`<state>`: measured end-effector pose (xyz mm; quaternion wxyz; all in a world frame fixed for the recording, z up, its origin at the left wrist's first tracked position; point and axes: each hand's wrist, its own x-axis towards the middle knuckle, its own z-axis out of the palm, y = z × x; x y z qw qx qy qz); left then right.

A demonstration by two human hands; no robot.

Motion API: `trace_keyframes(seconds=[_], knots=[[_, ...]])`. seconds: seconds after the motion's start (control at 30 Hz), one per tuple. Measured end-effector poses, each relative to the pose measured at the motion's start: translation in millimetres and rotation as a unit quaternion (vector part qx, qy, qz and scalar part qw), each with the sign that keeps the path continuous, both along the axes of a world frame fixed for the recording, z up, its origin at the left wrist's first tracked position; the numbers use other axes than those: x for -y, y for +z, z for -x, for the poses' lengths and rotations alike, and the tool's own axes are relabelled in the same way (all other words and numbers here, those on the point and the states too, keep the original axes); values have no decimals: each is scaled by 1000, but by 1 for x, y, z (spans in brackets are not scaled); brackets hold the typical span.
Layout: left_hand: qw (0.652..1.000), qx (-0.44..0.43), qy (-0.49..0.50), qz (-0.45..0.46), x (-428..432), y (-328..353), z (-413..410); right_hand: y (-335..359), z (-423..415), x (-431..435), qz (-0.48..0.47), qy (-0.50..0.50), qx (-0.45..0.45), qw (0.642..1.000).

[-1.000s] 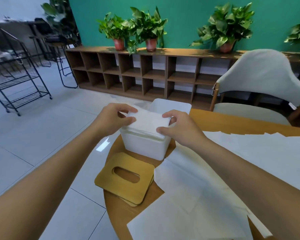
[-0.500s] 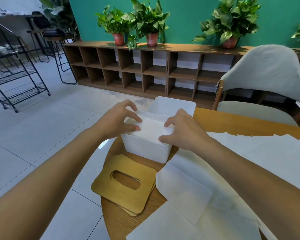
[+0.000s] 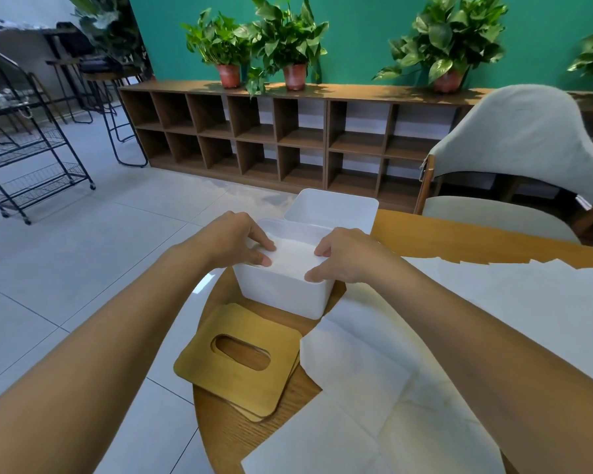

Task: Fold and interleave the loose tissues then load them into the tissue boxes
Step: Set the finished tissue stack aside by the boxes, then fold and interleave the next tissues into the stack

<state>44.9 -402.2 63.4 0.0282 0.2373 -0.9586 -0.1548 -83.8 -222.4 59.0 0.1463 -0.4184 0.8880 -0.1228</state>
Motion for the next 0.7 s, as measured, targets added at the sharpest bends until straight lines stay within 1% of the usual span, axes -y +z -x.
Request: trace_keyframes(seconds=[0.1, 0.13, 0.2, 0.27, 0.33, 0.4, 0.5, 0.57, 0.63, 0.7], knots=[[1000, 6, 2, 15, -4, 3, -1, -2, -1, -2, 17, -9, 0, 1000], [1000, 6, 4, 20, -7, 4, -2, -3, -3, -5, 41, -13, 1, 999], [999, 5, 7, 47, -13, 9, -4, -4, -10, -17, 117, -25, -13, 993], [993, 9, 3, 114, -21, 14, -9, -4, -16, -32, 188, -21, -49, 981], [984, -5, -6, 179, -35, 22, -14, -4, -22, -48, 222, -14, -62, 973], [984, -32, -25, 174, -54, 28, -18, -5, -25, -68, 236, -19, -56, 970], [989, -39, -95, 106, -92, 29, -22, -11, -28, -100, 240, -27, -42, 970], [988, -41, -125, 81, -119, 24, -22, -15, -29, -123, 236, -36, -29, 971], [987, -62, -124, 81, -140, 17, -20, -19, -30, -146, 235, -42, -29, 971], [980, -96, -125, 125, -155, 12, -20, -24, -30, -169, 244, -48, -23, 968]])
